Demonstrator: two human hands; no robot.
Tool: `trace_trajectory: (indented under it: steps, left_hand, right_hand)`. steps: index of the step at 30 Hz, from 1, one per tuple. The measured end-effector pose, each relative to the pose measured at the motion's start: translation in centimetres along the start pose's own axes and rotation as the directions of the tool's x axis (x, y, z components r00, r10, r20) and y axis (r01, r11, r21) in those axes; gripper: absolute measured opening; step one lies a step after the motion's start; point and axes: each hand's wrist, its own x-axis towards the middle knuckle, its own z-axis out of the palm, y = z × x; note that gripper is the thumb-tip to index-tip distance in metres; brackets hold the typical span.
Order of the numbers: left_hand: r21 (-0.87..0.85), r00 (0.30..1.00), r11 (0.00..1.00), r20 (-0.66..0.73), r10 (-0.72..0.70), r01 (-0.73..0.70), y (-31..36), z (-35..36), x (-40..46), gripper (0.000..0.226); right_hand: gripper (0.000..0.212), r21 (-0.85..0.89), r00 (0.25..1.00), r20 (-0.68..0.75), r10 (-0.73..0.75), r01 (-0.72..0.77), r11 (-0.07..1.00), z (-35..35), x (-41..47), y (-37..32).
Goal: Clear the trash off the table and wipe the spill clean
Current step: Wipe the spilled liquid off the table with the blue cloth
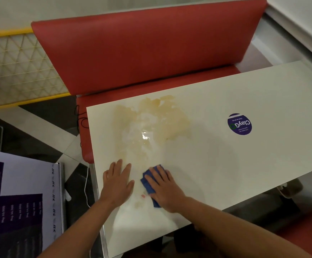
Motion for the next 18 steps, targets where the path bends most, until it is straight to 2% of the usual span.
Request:
trace_trajectory:
  steps: [3, 6, 9, 13, 18]
  left_hand:
    - [0.003, 1.0, 1.0, -0.011, 0.004, -0.004, 0.1, -0.1, 0.0, 0.066]
    - [-0.01, 1.0, 1.0, -0.02, -0.001, 0.001, 0.2, 0.1, -0.1, 0.066]
    - [-0.023, 1.0, 1.0, -0.026, -0.001, 0.0, 0.2, 0.3, 0.0, 0.066]
    - [-0.014, 1.0, 1.0, -0.002, -0.008, 0.008, 0.1, 0.4, 0.0, 0.066]
    - [-0.009, 1.0, 1.0, 0.018, -0.022, 0.022, 0.1, 0.1, 0.1, 0.068]
  right_hand:
    - [0.065, 0.09, 0.975, -0.023, 0.219, -0.217, 0.972, -2.6, 4.3, 1.9]
    - [0.067, 0.072, 0.952, -0.052, 0.3, -0.296, 0.952, -2.8, 5.2, 1.7]
    - [0.067, 0.036, 0.975, -0.079, 0.208, -0.206, 0.978, -0.6, 1.1, -1.1]
    - [0.075, -0.002, 1.0, -0.026, 0.011, -0.011, 1.0, 2.5, -4.8, -3.5]
    - [0.065, -0.004, 0.999, -0.008, -0.045, 0.045, 0.999, 1.0, -2.4, -0.4]
